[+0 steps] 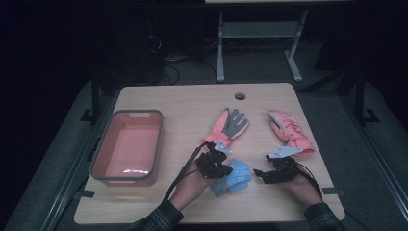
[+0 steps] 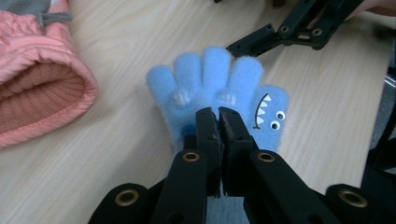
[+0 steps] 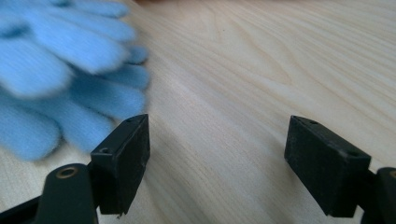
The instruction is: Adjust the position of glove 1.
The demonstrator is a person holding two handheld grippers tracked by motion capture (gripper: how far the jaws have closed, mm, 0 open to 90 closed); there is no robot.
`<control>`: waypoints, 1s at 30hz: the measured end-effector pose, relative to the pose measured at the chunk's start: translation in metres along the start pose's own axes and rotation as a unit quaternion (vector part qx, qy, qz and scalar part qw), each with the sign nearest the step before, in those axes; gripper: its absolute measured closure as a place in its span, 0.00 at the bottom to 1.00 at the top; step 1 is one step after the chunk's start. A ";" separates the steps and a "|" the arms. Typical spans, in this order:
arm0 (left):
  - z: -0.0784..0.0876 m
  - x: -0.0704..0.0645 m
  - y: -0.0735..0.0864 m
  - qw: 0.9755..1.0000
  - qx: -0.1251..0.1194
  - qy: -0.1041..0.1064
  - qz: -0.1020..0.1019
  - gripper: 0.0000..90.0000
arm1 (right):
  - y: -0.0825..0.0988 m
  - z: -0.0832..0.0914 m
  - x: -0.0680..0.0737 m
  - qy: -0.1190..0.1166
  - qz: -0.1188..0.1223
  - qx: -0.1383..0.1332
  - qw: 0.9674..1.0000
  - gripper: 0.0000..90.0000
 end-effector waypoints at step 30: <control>-0.031 -0.010 0.010 0.995 0.014 -0.020 -0.101 0.19 | 0.001 -0.002 0.000 -0.003 0.005 0.002 1.000 0.16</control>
Point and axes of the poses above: each handheld gripper's, and its own axes: z roughly backward along the jaws, y roughly out of its underside, x roughly to its left, the point moved 8 cm from there along -z, roughly forward along the jaws, and after that the axes turned 14 degrees about x, right-handed, at the moved point
